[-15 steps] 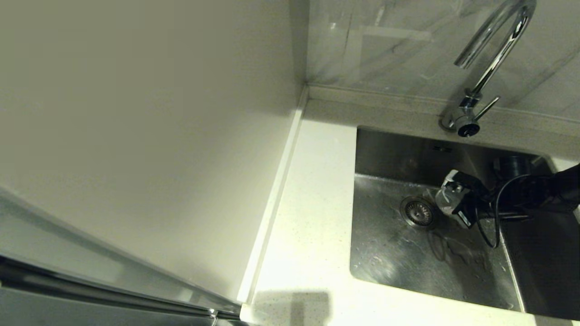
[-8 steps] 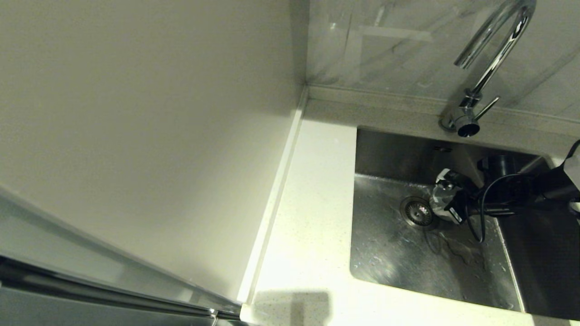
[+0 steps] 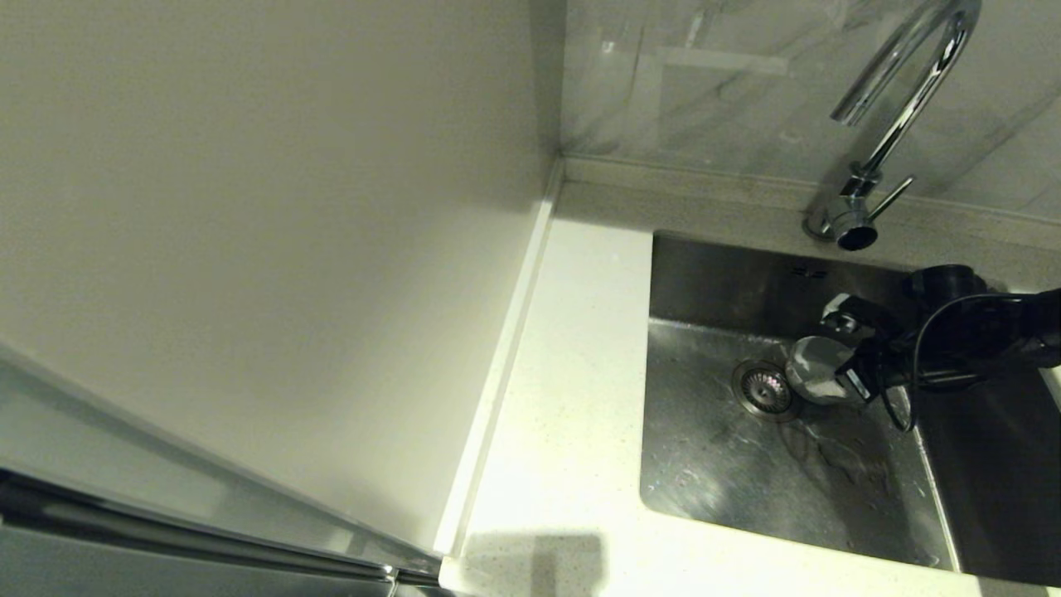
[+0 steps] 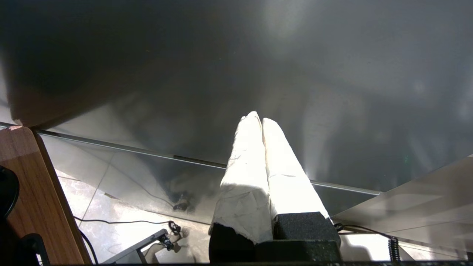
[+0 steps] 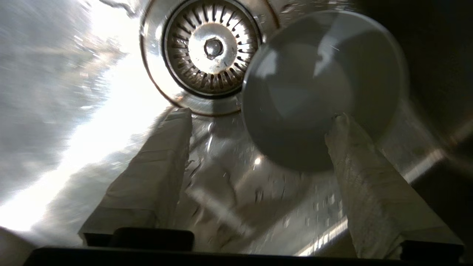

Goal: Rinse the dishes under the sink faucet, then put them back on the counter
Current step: Put a bowl into the sink

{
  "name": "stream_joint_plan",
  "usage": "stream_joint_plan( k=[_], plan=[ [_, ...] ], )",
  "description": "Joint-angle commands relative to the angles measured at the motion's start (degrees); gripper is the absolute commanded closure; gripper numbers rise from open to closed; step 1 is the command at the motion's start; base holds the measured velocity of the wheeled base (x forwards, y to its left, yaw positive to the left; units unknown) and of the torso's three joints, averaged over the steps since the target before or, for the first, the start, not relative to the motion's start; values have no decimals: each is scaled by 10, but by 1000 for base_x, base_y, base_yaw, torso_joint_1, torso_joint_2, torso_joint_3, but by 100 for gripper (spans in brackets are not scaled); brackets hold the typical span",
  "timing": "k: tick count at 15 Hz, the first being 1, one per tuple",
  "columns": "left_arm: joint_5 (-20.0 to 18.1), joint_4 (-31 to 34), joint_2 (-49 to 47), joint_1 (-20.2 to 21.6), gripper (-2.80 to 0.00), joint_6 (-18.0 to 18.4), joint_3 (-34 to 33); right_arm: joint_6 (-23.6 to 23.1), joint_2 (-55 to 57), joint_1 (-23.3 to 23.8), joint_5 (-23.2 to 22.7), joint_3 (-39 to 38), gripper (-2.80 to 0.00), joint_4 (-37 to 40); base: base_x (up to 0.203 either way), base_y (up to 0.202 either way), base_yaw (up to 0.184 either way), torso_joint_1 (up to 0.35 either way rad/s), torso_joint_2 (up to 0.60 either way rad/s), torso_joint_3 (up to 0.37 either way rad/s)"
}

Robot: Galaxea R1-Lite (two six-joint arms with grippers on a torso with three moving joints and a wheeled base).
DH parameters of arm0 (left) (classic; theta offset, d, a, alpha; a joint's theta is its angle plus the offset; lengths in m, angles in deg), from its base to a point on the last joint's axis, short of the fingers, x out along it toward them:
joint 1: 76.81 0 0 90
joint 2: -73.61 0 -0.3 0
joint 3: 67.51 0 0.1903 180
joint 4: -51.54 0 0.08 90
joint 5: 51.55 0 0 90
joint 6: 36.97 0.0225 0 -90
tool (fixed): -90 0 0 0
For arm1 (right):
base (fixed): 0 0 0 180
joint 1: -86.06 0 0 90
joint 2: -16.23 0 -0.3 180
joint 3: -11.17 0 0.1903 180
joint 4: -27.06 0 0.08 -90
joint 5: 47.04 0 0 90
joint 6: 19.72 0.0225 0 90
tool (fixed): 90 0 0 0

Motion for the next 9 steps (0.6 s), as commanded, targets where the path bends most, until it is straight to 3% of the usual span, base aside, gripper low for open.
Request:
stream_joint_plan(
  k=[1, 4, 7, 9],
  plan=[
    [0, 0, 0, 0, 0, 0, -2, 49, -92, 7, -1, -5, -280, 33, 0, 0, 0, 0, 0, 0],
    [0, 0, 0, 0, 0, 0, -2, 110, -175, 26, -3, 0, -280, 121, 0, 0, 0, 0, 0, 0],
    [0, 0, 0, 0, 0, 0, -2, 140, -223, 69, 0, 43, -280, 320, 0, 0, 0, 0, 0, 0],
    [0, 0, 0, 0, 0, 0, -2, 143, -232, 108, 3, 117, -280, 468, 0, 0, 0, 0, 0, 0]
  ],
)
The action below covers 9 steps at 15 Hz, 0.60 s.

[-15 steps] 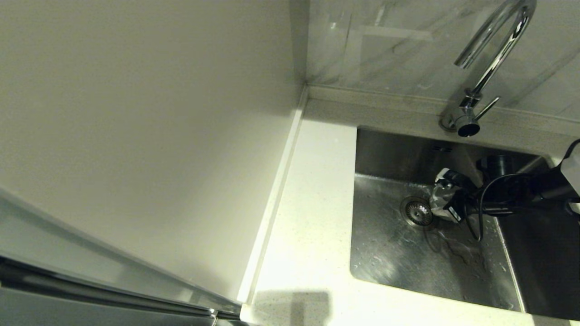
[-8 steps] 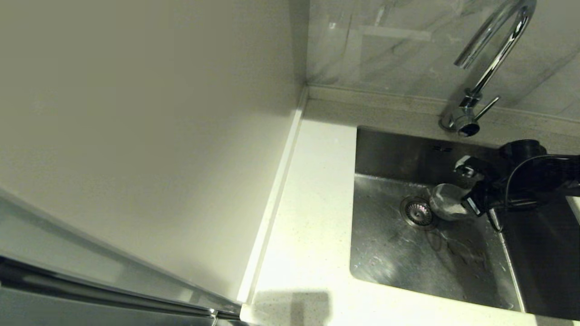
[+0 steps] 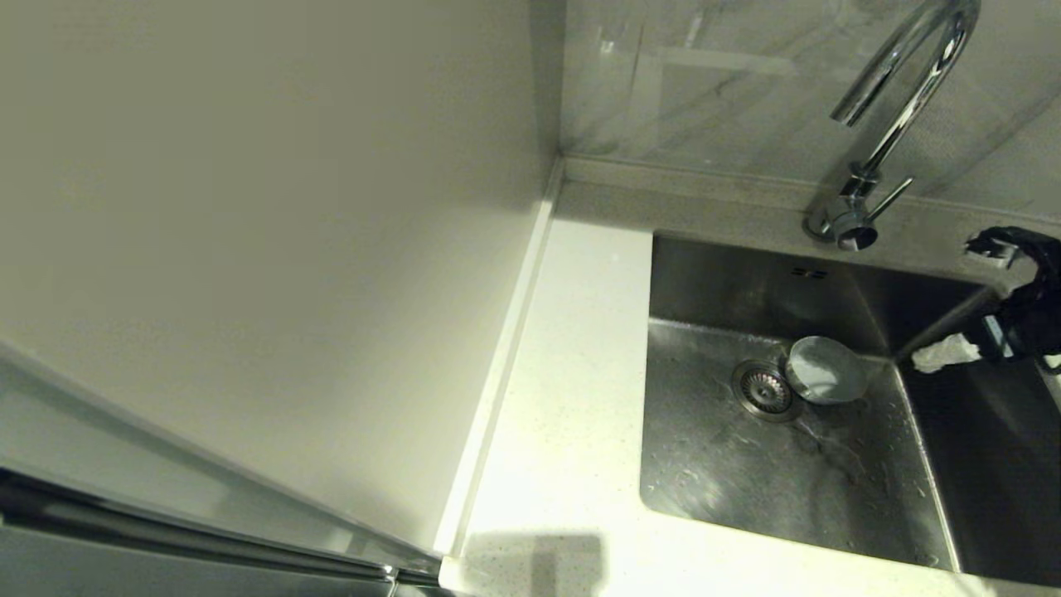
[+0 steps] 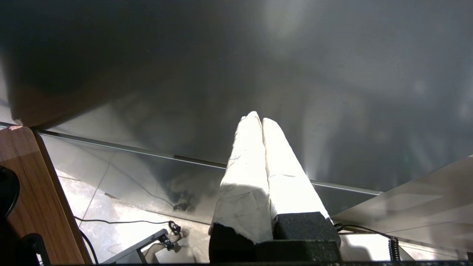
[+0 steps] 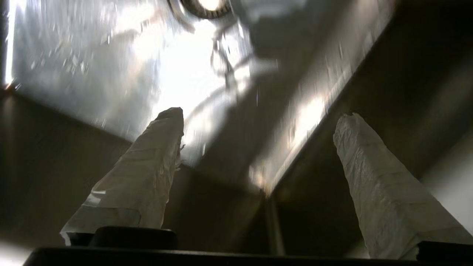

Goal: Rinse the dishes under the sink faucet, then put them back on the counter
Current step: Put a bowl into the sink

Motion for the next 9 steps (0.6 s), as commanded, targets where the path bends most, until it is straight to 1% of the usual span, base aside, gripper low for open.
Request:
stream_joint_plan(
  k=[1, 2, 3, 6, 8, 9],
  plan=[
    [0, 0, 0, 0, 0, 0, -2, 0, -26, 48, 4, 89, -280, 194, 0, 0, 0, 0, 0, 0],
    [0, 0, 0, 0, 0, 0, -2, 0, -23, 71, 13, 127, -280, 240, 0, 0, 0, 0, 0, 0],
    [0, 0, 0, 0, 0, 0, -2, 2, -16, 95, 24, 159, -280, 264, 0, 0, 0, 0, 0, 0],
    [0, 0, 0, 0, 0, 0, -2, 11, 0, 154, 50, 223, -280, 276, 0, 0, 0, 0, 0, 0],
    [0, 0, 0, 0, 0, 0, -2, 12, 4, 184, 75, 226, -280, 277, 0, 0, 0, 0, 0, 0],
    [0, 0, 0, 0, 0, 0, -2, 10, 12, 198, 79, 227, -280, 276, 0, 0, 0, 0, 0, 0]
  ],
)
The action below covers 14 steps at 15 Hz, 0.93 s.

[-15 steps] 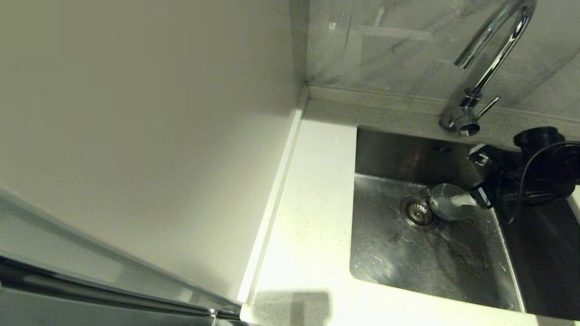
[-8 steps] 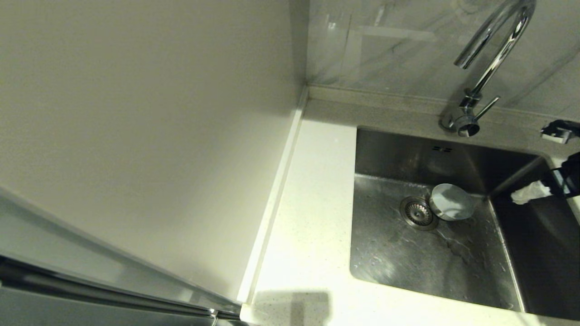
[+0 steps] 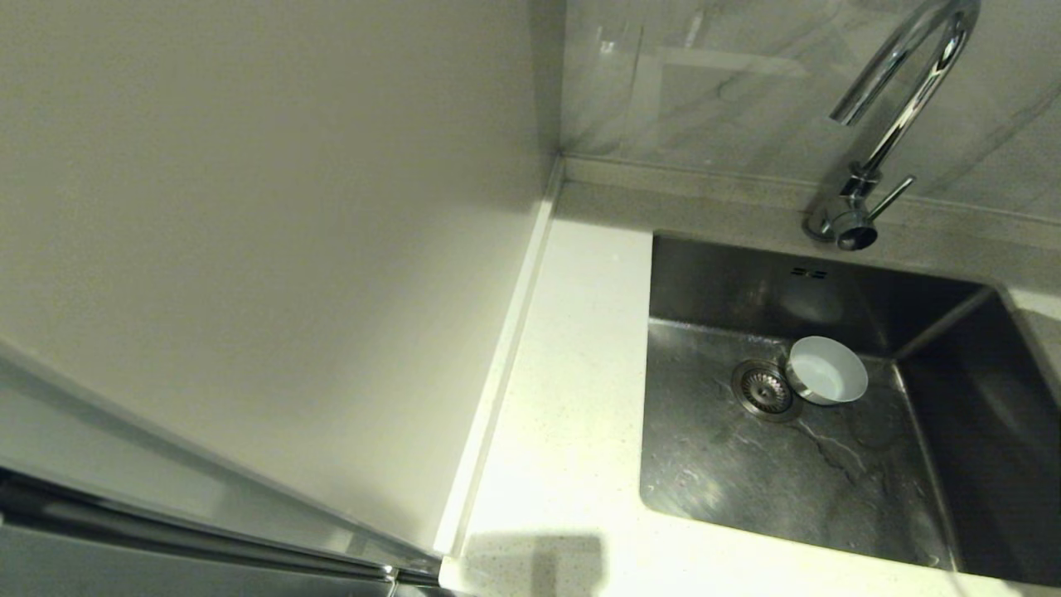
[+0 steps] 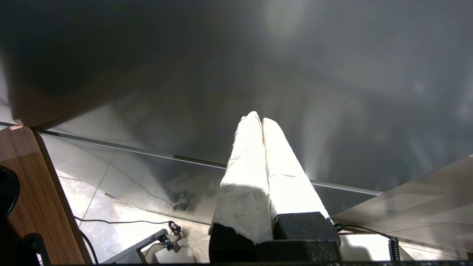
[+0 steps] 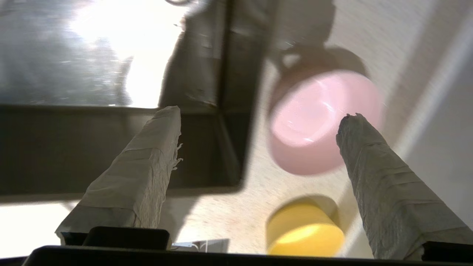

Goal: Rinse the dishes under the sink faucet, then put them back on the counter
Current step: Put a bowl into the sink

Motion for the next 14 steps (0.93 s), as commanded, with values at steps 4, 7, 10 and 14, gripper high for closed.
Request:
stream_joint_plan(
  k=[4, 7, 10, 14],
  plan=[
    [0, 0, 0, 0, 0, 0, -2, -12, 58, 36, 27, 7, -280, -22, 0, 0, 0, 0, 0, 0],
    [0, 0, 0, 0, 0, 0, -2, -12, 72, 35, 42, -1, -280, -21, 0, 0, 0, 0, 0, 0],
    [0, 0, 0, 0, 0, 0, -2, -12, 89, 34, 51, -7, -280, -20, 0, 0, 0, 0, 0, 0],
    [0, 0, 0, 0, 0, 0, -2, -13, 110, 33, 61, -22, -280, -15, 0, 0, 0, 0, 0, 0]
  ],
)
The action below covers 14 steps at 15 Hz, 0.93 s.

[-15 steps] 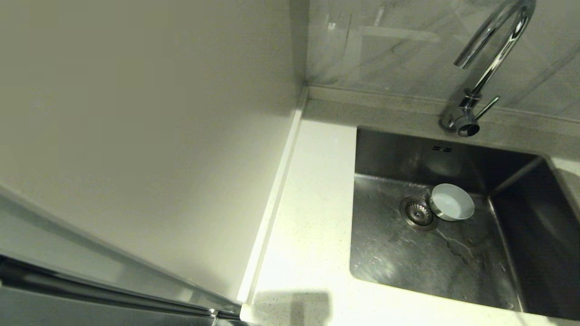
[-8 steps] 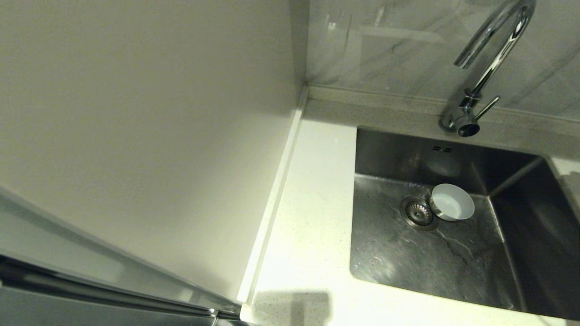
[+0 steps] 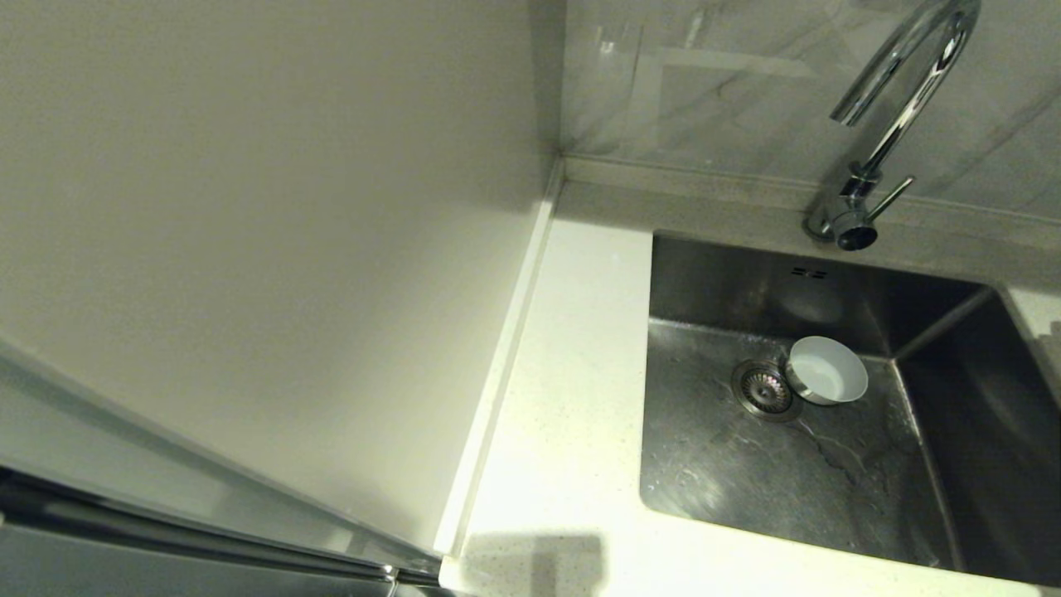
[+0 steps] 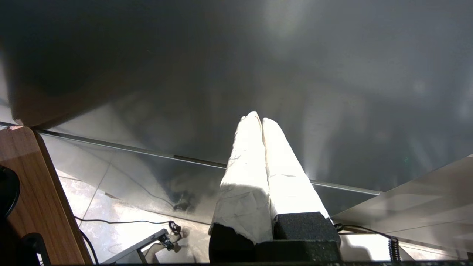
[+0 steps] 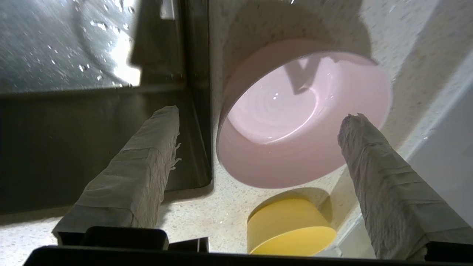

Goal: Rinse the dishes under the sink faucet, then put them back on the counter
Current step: Put a bowl into the sink

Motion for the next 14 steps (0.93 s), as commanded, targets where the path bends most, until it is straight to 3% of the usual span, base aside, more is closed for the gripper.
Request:
stream_joint_plan(
  k=[1, 9, 10, 14],
  plan=[
    [0, 0, 0, 0, 0, 0, -2, -2, 21, -1, 12, -11, -280, 4, 0, 0, 0, 0, 0, 0],
    [0, 0, 0, 0, 0, 0, -2, 1, 72, -9, 11, -11, -280, 2, 0, 0, 0, 0, 0, 0],
    [0, 0, 0, 0, 0, 0, -2, 1, 75, -10, 11, -10, 0, 2, 0, 0, 0, 0, 0, 0],
    [0, 0, 0, 0, 0, 0, -2, 1, 82, -9, 3, 6, 0, -1, 0, 0, 0, 0, 0, 0]
  ],
)
